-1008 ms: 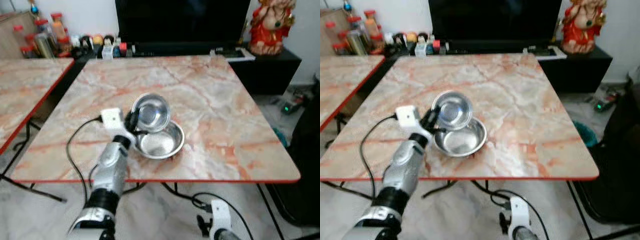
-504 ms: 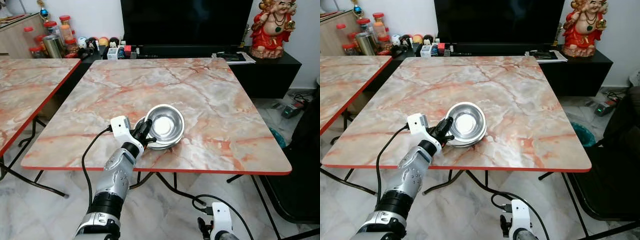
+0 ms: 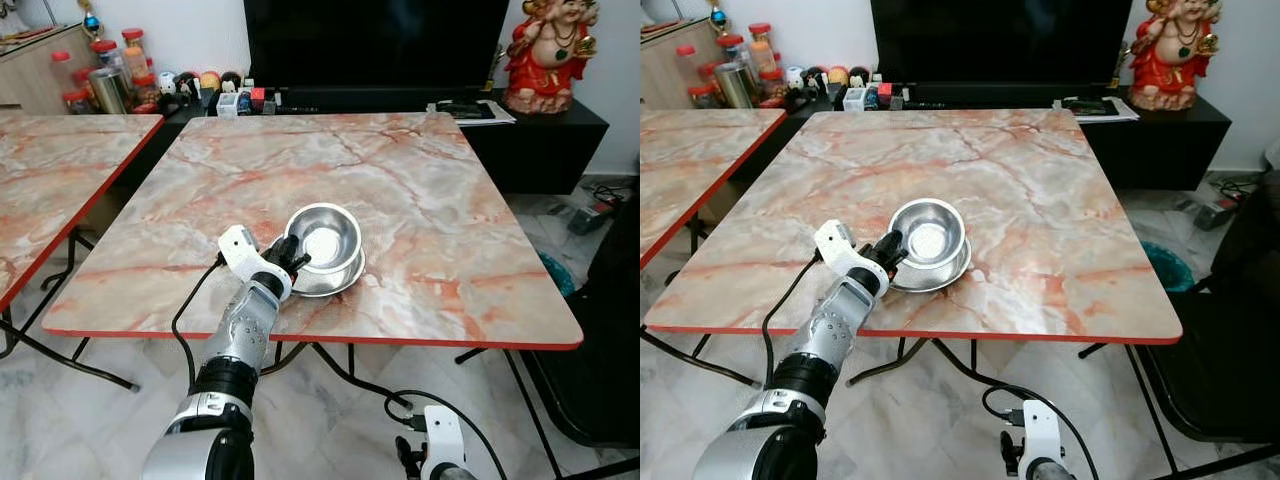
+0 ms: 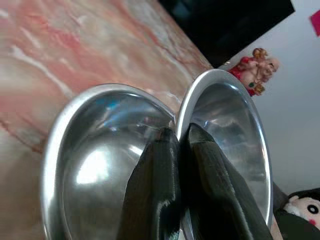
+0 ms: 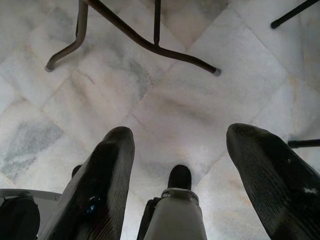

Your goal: Setting the table

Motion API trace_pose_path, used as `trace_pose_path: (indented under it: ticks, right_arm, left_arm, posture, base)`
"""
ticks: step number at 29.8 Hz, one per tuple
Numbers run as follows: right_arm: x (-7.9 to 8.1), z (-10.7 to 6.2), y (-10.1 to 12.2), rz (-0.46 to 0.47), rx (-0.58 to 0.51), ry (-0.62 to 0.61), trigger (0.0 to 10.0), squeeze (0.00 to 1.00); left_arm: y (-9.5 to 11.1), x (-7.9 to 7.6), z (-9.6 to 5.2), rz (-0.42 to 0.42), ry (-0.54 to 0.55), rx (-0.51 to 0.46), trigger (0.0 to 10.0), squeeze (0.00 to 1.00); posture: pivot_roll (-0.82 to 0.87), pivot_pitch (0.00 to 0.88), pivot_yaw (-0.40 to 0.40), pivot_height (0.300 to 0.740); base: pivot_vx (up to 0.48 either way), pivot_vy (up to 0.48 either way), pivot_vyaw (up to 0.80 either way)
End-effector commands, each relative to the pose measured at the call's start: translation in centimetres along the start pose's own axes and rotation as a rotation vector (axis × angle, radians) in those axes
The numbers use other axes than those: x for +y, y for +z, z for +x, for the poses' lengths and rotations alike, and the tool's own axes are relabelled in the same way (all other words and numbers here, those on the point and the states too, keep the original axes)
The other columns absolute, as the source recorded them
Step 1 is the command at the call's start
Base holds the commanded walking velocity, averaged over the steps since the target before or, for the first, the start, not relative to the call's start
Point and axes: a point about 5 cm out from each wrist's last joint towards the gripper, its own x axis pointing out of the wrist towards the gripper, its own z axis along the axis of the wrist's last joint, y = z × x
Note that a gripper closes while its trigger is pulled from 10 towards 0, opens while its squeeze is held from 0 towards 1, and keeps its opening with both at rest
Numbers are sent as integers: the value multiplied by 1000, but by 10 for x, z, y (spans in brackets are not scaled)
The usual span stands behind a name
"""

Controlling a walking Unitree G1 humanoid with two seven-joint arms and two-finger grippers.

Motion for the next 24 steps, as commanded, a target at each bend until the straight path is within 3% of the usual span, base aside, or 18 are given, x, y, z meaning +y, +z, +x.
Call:
trace_pose_path:
  ticks: [1, 24]
  right_arm:
    - [1, 0, 1, 4, -7, -1, 10000, 0]
    - [3, 0, -1, 9, 0, 1, 10000, 0]
  left_arm:
    - [4, -13, 6, -22, -19, 2, 10000, 0]
    - [-2, -16, 13, 4, 72, 88, 10000, 0]
  posture:
    - [-33, 0, 23, 728]
    - [-39, 0, 37, 728]
  base:
    - [0, 0, 0]
    - [0, 0, 0]
